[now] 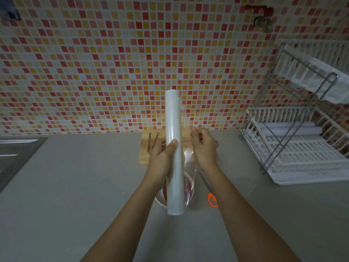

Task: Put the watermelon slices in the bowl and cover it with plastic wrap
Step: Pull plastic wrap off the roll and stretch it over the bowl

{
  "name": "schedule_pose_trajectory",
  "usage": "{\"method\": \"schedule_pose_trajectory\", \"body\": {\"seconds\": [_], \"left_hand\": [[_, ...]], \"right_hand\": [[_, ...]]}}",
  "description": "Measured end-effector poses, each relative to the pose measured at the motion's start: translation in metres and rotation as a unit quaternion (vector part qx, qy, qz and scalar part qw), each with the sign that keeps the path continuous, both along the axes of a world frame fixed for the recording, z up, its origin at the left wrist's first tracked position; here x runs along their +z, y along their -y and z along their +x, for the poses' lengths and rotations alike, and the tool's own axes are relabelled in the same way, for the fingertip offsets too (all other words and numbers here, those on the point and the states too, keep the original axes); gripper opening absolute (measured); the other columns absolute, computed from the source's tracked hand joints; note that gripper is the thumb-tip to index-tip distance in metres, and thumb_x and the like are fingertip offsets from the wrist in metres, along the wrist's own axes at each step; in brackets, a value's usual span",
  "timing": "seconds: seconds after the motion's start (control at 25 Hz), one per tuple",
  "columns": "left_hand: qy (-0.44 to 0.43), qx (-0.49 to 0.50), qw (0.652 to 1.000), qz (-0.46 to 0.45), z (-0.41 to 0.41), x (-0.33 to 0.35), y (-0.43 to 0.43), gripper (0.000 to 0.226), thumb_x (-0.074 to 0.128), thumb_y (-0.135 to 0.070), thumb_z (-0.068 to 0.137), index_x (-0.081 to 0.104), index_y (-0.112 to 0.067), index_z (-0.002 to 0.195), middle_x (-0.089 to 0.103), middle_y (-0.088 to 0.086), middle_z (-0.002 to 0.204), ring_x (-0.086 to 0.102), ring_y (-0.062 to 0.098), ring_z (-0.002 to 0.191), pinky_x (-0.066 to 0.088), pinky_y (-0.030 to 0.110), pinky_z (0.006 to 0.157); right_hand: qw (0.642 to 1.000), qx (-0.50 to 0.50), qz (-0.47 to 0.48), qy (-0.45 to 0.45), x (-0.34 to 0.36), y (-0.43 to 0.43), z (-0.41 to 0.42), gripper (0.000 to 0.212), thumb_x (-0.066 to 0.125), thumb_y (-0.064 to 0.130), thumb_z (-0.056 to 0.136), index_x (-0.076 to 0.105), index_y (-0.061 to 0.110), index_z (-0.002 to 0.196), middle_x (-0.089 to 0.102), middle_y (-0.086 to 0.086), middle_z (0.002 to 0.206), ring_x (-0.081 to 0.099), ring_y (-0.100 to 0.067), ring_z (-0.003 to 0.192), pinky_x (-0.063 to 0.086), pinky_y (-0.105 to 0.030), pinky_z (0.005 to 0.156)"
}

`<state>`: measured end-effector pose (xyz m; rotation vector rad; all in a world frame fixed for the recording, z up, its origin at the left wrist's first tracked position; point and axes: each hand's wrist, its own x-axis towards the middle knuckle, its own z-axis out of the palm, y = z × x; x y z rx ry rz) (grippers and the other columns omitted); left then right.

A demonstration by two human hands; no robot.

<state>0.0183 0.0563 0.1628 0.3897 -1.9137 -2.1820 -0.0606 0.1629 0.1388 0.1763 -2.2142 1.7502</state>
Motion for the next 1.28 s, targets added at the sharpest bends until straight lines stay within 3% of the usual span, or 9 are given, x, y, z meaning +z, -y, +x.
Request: {"method": "schedule_pose_trajectory", "body": {"seconds": [0.2,0.36,0.68,0.8,0.92,1.0,1.12,1.2,1.28], "left_hand": [[-0.028,0.027,0.998,-0.059,-0.002,-0.002,-0.007,0.007,0.050,-0.030,0.096,0.052,-0.033,0.090,0.061,-0.007,0.089,0.062,0.017,0.082,0.052,0.041,0.080],[-0.038,0.015,0.995,-0.086,-0.002,-0.007,-0.007,0.005,0.051,-0.034,0.095,0.051,-0.038,0.093,0.059,-0.014,0.096,0.062,0.008,0.090,0.051,0.030,0.078],[-0.014,-0.009,0.992,-0.124,0.002,-0.019,-0.011,0.027,0.050,-0.040,0.094,0.045,-0.031,0.120,0.060,-0.012,0.104,0.058,0.003,0.092,0.043,0.020,0.068],[-0.020,-0.008,0.992,-0.125,0.003,-0.023,-0.008,0.013,0.049,-0.038,0.095,0.042,-0.042,0.105,0.058,-0.015,0.101,0.058,0.003,0.091,0.044,0.021,0.068],[-0.027,-0.008,0.991,-0.128,0.005,-0.024,-0.006,0.011,0.050,-0.037,0.095,0.045,-0.047,0.096,0.059,-0.018,0.097,0.060,-0.002,0.086,0.044,0.017,0.066],[-0.039,-0.001,0.990,-0.133,0.007,-0.023,-0.005,0.021,0.048,-0.035,0.096,0.045,-0.056,0.093,0.061,-0.021,0.093,0.061,-0.008,0.083,0.046,0.012,0.064],[-0.041,0.020,0.989,-0.140,0.007,-0.026,-0.004,0.018,0.044,-0.034,0.098,0.046,-0.051,0.092,0.065,-0.017,0.084,0.063,-0.008,0.074,0.046,0.006,0.056],[-0.020,0.032,0.987,-0.158,0.007,-0.026,-0.005,0.004,0.047,-0.044,0.094,0.045,-0.046,0.091,0.061,-0.012,0.083,0.062,-0.009,0.069,0.044,0.006,0.052],[-0.006,0.040,0.977,-0.207,0.006,-0.027,-0.003,0.031,0.061,-0.054,0.082,0.043,-0.037,0.100,0.058,-0.012,0.090,0.062,-0.002,0.075,0.045,0.012,0.055]], "right_hand": [[1.000,0.015,-0.005,0.022,-0.003,-0.002,-0.001,0.037,0.041,0.047,0.093,0.059,0.019,0.076,0.056,0.010,0.054,0.050,0.004,0.051,0.042,-0.018,0.056],[0.983,0.121,-0.058,0.124,0.016,-0.005,-0.008,0.052,0.030,0.066,0.086,0.065,0.031,0.098,0.071,0.007,0.087,0.067,-0.013,0.080,0.053,-0.033,0.070],[0.993,0.044,-0.076,0.073,0.073,0.000,-0.041,0.017,0.056,0.030,0.089,0.066,0.017,0.094,0.065,0.003,0.078,0.061,-0.012,0.075,0.055,-0.035,0.081],[0.991,-0.009,-0.120,0.051,0.072,-0.002,-0.040,0.025,0.051,0.031,0.092,0.062,0.012,0.103,0.060,-0.001,0.082,0.057,-0.015,0.075,0.051,-0.036,0.080],[0.979,0.030,-0.161,0.120,0.058,0.000,-0.022,0.058,0.033,0.064,0.087,0.046,0.020,0.124,0.058,0.001,0.102,0.060,-0.016,0.085,0.054,-0.036,0.072],[0.978,0.059,-0.110,0.168,0.027,-0.001,-0.001,0.068,0.024,0.074,0.081,0.050,0.022,0.117,0.061,0.007,0.089,0.061,-0.012,0.072,0.051,-0.030,0.057],[0.985,0.081,-0.072,0.137,-0.017,0.006,0.032,0.040,0.034,0.057,0.090,0.060,0.030,0.077,0.058,0.010,0.056,0.055,-0.002,0.050,0.046,-0.020,0.049],[0.995,0.031,-0.035,0.083,-0.031,0.011,0.034,0.036,0.037,0.041,0.096,0.057,0.027,0.069,0.055,0.010,0.055,0.051,0.002,0.049,0.039,-0.008,0.052],[0.999,-0.013,0.007,0.052,-0.032,0.009,0.031,0.034,0.038,0.032,0.098,0.057,0.020,0.072,0.056,0.011,0.062,0.051,0.004,0.056,0.035,-0.004,0.054]]}}
